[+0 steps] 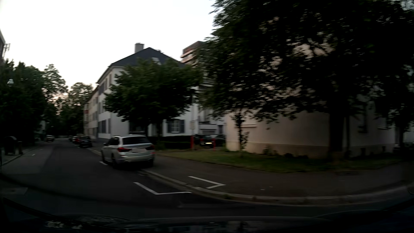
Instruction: Follow the waypoints while adhering to traffic rules and regulations
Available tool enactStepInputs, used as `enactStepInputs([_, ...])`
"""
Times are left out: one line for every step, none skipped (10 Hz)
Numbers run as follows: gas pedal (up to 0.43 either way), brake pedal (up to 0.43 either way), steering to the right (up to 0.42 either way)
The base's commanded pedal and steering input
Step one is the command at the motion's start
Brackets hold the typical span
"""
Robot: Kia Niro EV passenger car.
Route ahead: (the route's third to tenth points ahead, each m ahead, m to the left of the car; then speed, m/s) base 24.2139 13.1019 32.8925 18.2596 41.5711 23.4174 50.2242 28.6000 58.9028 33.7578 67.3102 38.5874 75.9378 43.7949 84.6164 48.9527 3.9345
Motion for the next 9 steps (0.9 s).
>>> enactStepInputs([0.209, 0.0, -0.504])
enactStepInputs([0.209, 0.0, -0.488])
enactStepInputs([0.209, 0.0, -0.464])
enactStepInputs([0.197, 0.0, -0.436])
enactStepInputs([0.197, 0.0, -0.403])
enactStepInputs([0.197, 0.0, -0.38])
enactStepInputs([0.197, 0.0, -0.35])
enactStepInputs([0.197, 0.0, -0.32])
enactStepInputs([0.197, 0.0, -0.296])
